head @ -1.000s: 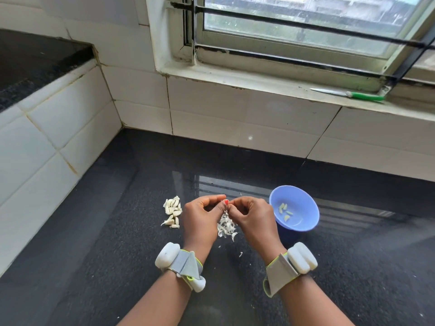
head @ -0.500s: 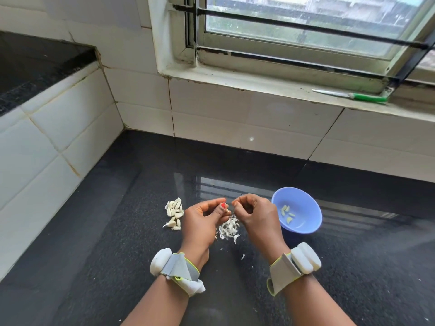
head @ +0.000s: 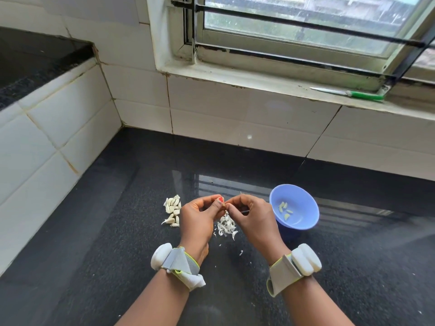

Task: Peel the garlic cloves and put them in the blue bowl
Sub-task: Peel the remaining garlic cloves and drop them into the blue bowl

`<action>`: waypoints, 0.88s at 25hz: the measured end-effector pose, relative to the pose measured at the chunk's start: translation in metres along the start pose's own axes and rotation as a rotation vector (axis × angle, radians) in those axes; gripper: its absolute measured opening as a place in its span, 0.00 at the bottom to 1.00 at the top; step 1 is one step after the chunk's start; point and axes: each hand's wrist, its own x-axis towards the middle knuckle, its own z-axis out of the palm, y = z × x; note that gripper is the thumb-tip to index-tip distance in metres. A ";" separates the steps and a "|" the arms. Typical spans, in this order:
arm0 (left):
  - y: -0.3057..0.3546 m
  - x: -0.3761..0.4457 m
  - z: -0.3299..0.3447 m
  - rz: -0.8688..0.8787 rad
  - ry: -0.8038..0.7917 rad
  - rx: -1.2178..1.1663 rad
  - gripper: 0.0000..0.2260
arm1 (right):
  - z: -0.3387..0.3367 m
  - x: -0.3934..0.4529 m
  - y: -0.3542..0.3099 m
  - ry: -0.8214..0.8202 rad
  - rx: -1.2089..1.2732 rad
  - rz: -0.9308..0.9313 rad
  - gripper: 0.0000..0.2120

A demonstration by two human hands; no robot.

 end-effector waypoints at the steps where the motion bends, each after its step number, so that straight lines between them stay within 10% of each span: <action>1: 0.001 -0.001 0.000 -0.001 0.003 -0.002 0.02 | 0.001 0.000 0.001 0.007 -0.007 -0.008 0.02; 22: 0.002 -0.004 0.000 -0.070 -0.013 -0.089 0.05 | 0.004 0.003 0.007 0.089 -0.114 -0.070 0.06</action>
